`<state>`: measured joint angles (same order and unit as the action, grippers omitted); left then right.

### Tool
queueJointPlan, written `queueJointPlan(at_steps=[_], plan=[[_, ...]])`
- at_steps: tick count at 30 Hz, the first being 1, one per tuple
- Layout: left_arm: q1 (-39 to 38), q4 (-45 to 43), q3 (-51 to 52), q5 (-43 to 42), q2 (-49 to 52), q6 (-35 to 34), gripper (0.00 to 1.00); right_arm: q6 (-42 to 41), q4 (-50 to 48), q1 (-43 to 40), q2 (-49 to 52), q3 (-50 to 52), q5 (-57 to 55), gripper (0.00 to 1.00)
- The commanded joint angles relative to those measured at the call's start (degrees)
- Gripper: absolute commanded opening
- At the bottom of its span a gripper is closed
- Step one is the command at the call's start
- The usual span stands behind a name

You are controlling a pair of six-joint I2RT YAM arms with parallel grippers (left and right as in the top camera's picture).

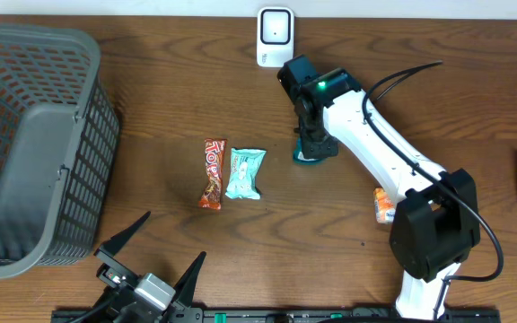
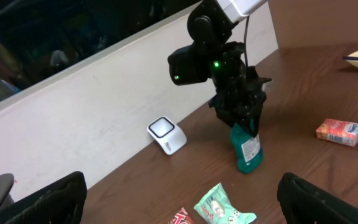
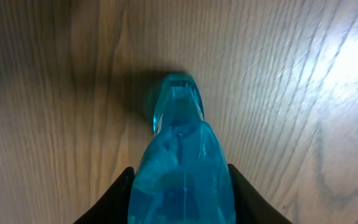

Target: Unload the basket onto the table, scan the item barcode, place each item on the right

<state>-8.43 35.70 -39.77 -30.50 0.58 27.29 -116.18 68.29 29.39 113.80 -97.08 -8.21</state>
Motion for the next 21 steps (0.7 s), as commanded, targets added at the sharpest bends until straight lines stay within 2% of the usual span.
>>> queueJointPlan(at_steps=[1,2,4,6,10,16,21], plan=[[0.0,-0.4,0.2,0.1,-0.4,0.6,0.98,-1.4,-0.2,-0.1,2.0,-1.0,0.8,0.15],[0.0,-0.4,0.2,0.1,-0.4,0.6,0.98,-1.4,-0.1,-0.1,2.1,-1.0,0.8,0.18],[0.0,-0.4,0.2,0.1,-0.4,0.6,0.98,-1.4,-0.4,-0.1,2.3,-1.0,0.8,0.34],[0.0,-0.4,0.2,0.1,-0.4,0.6,0.98,-1.4,-0.4,-0.1,2.3,-1.0,0.8,0.43],[0.0,-0.4,0.2,0.1,-0.4,0.6,0.98,-1.3,-0.7,-0.2,2.3,-1.0,0.9,0.69],[0.0,-0.4,0.2,0.1,-0.4,0.6,0.98,-1.2,-1.4,-1.3,2.0,-1.1,3.3,0.85],[0.0,-0.4,0.2,0.1,-0.4,0.6,0.98,2.1,-1.3,-3.0,0.9,-1.1,3.4,0.91]])
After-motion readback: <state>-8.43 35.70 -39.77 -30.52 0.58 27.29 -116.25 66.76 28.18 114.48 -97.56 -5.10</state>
